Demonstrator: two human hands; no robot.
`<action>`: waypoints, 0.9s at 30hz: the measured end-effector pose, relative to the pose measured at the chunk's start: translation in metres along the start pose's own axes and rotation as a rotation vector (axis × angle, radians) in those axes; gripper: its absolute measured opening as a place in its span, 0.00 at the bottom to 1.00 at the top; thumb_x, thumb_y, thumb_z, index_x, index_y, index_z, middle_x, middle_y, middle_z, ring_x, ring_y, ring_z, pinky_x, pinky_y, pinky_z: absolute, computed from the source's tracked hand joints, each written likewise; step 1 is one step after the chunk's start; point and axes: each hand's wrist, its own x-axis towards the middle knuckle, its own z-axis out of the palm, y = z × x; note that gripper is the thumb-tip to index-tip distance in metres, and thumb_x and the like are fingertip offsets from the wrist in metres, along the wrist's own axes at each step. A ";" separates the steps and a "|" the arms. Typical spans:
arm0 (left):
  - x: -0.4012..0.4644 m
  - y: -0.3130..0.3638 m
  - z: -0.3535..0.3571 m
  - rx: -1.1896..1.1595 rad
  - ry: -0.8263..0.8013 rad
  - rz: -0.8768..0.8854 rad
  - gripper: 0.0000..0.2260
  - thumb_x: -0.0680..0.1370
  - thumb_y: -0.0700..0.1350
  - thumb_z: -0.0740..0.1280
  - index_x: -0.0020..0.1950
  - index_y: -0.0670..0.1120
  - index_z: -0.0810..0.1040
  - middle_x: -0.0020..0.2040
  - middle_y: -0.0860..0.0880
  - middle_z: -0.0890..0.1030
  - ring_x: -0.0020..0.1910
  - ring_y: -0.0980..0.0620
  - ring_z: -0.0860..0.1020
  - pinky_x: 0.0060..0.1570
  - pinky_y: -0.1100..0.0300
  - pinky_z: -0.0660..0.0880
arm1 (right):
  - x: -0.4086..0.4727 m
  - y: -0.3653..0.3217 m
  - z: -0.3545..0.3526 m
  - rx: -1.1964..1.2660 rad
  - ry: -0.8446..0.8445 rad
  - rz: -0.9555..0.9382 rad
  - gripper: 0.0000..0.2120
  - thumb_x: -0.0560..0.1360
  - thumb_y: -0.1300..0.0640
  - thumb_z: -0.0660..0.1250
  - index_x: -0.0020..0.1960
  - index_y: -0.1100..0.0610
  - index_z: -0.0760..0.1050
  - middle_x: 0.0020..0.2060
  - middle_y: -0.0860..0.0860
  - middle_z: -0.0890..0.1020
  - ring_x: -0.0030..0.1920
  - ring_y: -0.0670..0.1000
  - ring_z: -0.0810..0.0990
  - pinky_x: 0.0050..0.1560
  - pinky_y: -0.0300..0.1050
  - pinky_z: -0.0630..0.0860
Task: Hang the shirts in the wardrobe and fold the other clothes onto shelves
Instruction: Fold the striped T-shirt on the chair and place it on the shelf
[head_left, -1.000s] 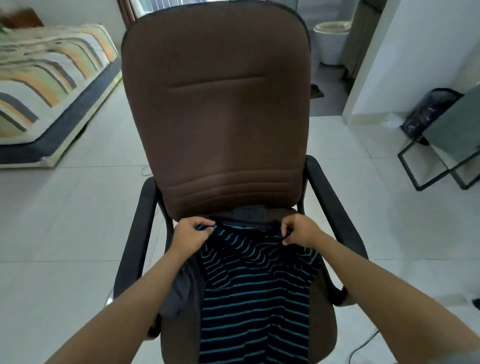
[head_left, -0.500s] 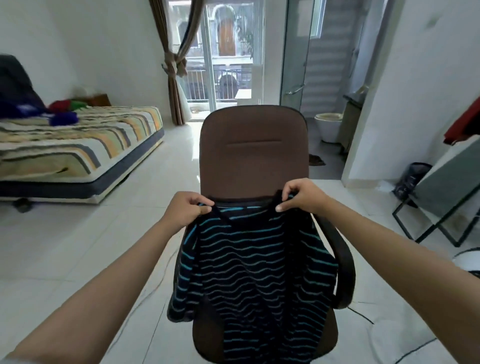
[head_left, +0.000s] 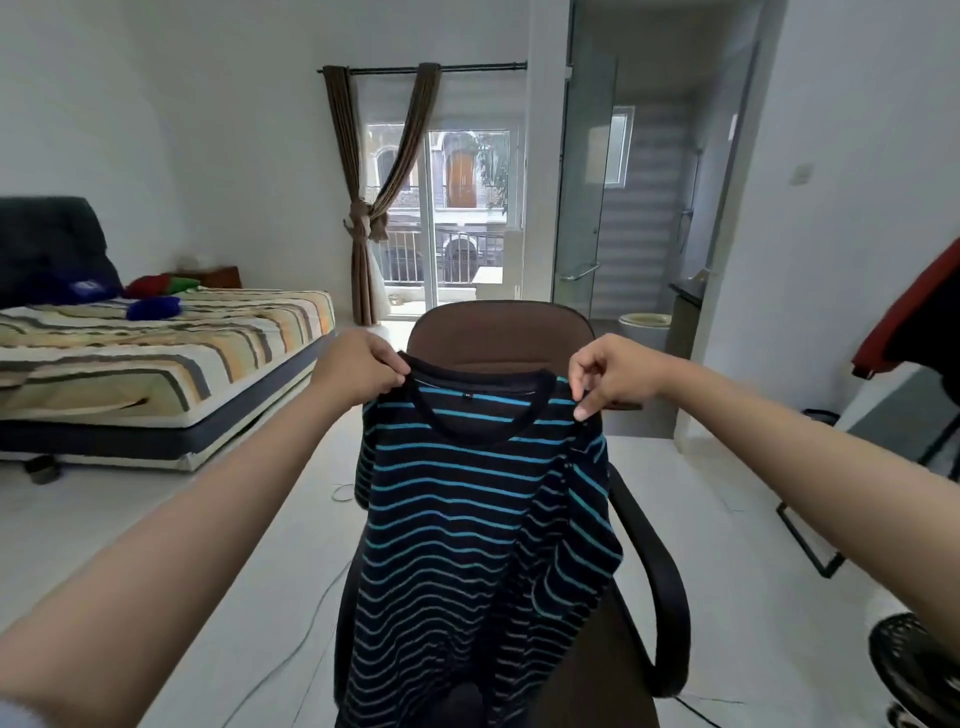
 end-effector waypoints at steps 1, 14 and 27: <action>-0.001 0.005 -0.004 0.015 0.006 0.023 0.09 0.70 0.38 0.73 0.35 0.52 0.82 0.40 0.53 0.80 0.39 0.55 0.77 0.40 0.61 0.76 | -0.003 -0.001 -0.004 -0.011 0.009 0.006 0.10 0.63 0.63 0.80 0.34 0.53 0.79 0.28 0.46 0.74 0.29 0.45 0.72 0.34 0.39 0.71; -0.008 0.044 -0.024 0.217 -0.143 0.252 0.06 0.70 0.38 0.73 0.39 0.49 0.83 0.38 0.55 0.78 0.42 0.54 0.76 0.42 0.62 0.69 | -0.022 -0.016 -0.029 -0.135 0.149 0.137 0.13 0.74 0.72 0.63 0.42 0.59 0.83 0.43 0.48 0.81 0.36 0.50 0.85 0.29 0.34 0.75; -0.006 0.051 -0.022 -0.176 -0.039 0.235 0.07 0.66 0.38 0.77 0.38 0.45 0.81 0.47 0.36 0.81 0.51 0.36 0.77 0.53 0.44 0.75 | -0.017 -0.014 -0.038 0.145 0.368 0.000 0.12 0.62 0.52 0.80 0.36 0.57 0.80 0.35 0.56 0.78 0.35 0.52 0.72 0.39 0.46 0.69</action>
